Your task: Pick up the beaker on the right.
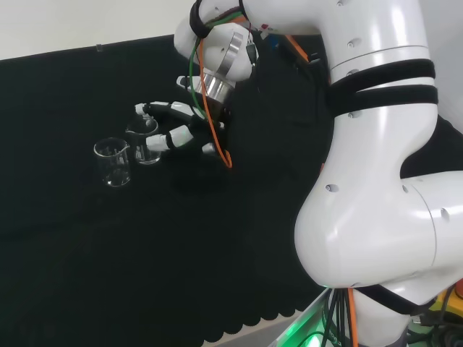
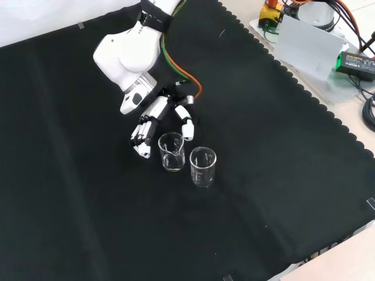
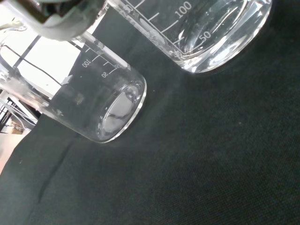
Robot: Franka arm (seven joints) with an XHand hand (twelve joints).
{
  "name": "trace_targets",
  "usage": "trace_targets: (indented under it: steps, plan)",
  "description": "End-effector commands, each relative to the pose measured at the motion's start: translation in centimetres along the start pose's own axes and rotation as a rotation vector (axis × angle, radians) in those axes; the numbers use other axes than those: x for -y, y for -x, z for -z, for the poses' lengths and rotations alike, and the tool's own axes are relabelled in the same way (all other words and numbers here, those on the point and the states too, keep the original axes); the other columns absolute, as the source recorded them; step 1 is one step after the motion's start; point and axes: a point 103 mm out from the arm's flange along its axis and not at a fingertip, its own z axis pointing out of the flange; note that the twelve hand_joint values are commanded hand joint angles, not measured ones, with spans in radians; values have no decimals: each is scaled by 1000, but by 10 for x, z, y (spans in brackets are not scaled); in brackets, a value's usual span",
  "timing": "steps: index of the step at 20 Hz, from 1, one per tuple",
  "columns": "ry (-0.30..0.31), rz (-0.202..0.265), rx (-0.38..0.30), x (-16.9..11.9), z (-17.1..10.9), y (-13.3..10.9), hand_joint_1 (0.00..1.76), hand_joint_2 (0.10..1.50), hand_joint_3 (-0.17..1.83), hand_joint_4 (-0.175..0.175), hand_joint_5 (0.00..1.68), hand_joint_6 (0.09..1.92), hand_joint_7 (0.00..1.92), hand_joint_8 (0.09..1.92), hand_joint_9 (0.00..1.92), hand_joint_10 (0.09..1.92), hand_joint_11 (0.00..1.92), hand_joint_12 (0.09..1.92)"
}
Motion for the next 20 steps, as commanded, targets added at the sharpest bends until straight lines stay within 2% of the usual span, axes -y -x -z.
trace_targets:
  steps: [1,8,19,20]
  plan:
    - [3,4,-9,-1,-4,-1,790,523,606,-100,212,87,183,726,329,737,0,1259]
    - [-10,8,-22,-6,-11,-5,795,522,609,-97,225,87,183,722,324,728,0,1265]
    - [28,13,-59,-10,-13,-5,806,521,613,-93,295,87,193,718,322,720,0,1260]
    - [38,23,-73,-2,-8,-1,808,521,614,-93,303,87,195,718,323,720,0,1260]
